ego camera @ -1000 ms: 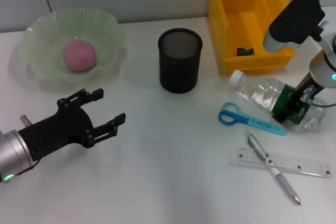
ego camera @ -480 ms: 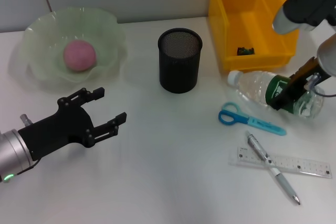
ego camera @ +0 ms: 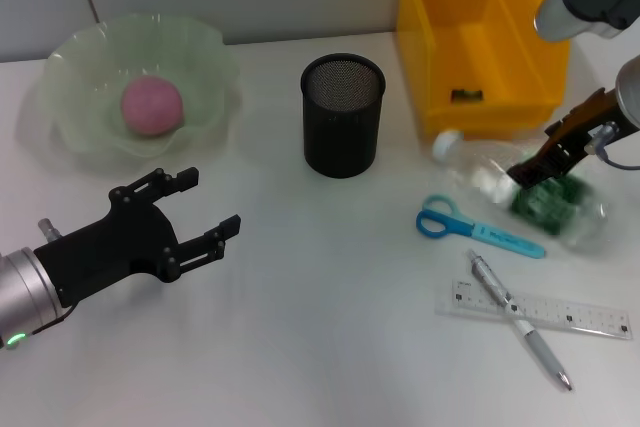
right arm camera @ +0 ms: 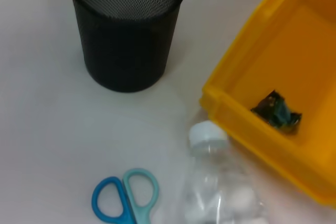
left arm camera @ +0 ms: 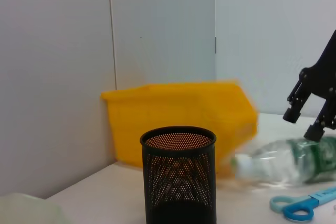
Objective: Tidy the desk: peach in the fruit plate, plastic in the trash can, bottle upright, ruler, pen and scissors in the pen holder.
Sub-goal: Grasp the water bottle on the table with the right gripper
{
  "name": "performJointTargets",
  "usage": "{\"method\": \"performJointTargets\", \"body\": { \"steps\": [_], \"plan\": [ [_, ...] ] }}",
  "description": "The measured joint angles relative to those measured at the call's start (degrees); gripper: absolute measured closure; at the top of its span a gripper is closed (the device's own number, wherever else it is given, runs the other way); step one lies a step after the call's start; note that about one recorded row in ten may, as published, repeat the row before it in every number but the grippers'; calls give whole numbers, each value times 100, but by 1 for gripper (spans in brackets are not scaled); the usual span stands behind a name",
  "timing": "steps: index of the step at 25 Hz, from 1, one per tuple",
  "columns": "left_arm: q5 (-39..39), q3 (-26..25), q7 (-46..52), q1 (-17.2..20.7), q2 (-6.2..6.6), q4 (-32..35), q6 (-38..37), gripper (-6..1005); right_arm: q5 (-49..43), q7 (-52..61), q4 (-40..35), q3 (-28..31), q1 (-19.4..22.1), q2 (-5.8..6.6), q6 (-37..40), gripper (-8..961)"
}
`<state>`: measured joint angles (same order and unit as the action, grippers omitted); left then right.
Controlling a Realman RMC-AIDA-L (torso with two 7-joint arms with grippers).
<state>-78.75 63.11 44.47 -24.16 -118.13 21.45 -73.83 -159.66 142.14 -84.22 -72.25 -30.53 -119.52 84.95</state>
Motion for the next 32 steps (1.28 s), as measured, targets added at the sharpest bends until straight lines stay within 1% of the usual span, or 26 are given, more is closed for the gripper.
{"method": "performJointTargets", "body": {
  "steps": [2,6,10,14,21,26,32],
  "plan": [
    [0,0,0,0,0,0,0,212,107,6,-106,-4,34,-4,38,202],
    [0,0,0,0,0,0,0,213,217,69,-184,-8,58,-1,121,290],
    [0,0,0,0,0,0,1,213,135,110,-47,2,19,20,124,378],
    [0,0,0,4,0,0,1,213,-60,106,87,2,-31,35,122,537],
    [0,0,0,8,0,-1,1,213,-45,100,6,-7,-59,34,233,810],
    [0,0,0,8,0,0,-2,213,106,-25,-62,21,-122,35,467,626],
    [0,0,0,9,5,0,-8,213,181,-544,-374,55,-178,42,1008,446]
  ]
}}
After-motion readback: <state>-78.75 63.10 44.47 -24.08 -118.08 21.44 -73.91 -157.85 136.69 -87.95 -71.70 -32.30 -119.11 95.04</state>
